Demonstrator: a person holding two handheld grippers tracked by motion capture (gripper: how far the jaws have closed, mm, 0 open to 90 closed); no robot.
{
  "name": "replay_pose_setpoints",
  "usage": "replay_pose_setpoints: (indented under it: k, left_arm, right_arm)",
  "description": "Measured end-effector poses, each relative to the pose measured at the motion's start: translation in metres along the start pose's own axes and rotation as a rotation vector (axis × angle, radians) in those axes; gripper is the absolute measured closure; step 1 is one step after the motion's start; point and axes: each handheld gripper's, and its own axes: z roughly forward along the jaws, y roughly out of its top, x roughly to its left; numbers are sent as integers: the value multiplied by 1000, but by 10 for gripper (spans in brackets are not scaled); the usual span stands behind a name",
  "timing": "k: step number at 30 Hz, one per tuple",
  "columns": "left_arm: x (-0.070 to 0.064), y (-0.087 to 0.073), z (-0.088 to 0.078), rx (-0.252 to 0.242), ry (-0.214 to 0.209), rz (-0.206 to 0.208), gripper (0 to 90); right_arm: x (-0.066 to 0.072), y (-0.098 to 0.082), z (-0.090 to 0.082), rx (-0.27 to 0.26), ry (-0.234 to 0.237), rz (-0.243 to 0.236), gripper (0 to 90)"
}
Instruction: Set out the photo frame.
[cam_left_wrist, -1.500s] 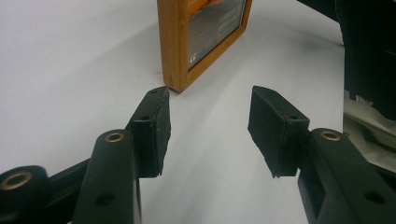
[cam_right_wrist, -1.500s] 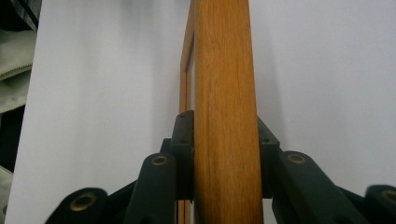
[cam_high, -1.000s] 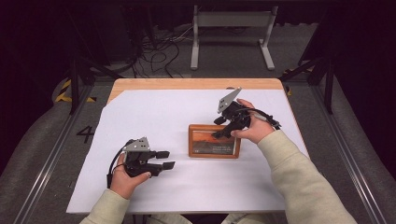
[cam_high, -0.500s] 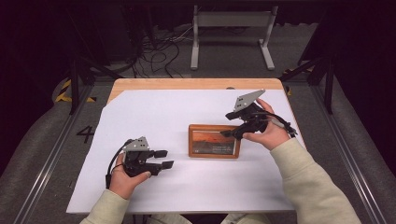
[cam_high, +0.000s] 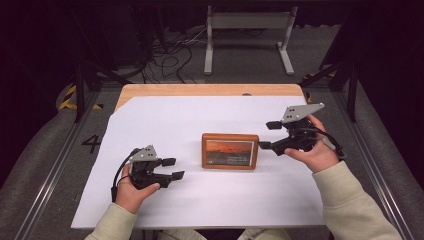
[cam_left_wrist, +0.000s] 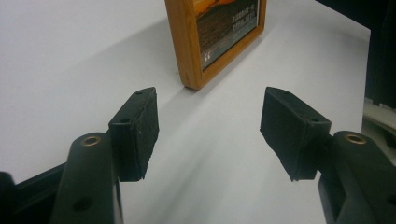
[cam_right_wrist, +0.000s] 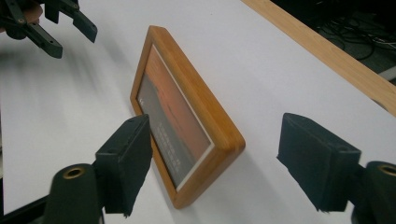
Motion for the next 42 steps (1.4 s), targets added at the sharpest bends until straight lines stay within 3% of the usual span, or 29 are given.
replay_pose_setpoints:
  k: [9,15,23,30,38,42]
  left_arm:
    - [3,-1,-3,-20,24,-4,329]
    - [4,-2,-1,-24,48,4,298]
    - [4,-2,-4,-59,64,1,293]
    - [4,-3,-6,-82,80,11,291]
    - [4,-5,-3,-67,74,10,291]
    - [4,-5,-2,-65,75,15,291]
  right_arm:
    - [2,-38,-27,-88,-133,115,176]
    - [5,-70,-32,-132,-171,178,156]
    - [10,-102,-26,-200,-180,181,157]
    - [12,-118,-18,-244,-184,175,166]
    - [8,-137,-3,-195,-205,186,174]
    - [9,-141,6,-170,-189,191,174]
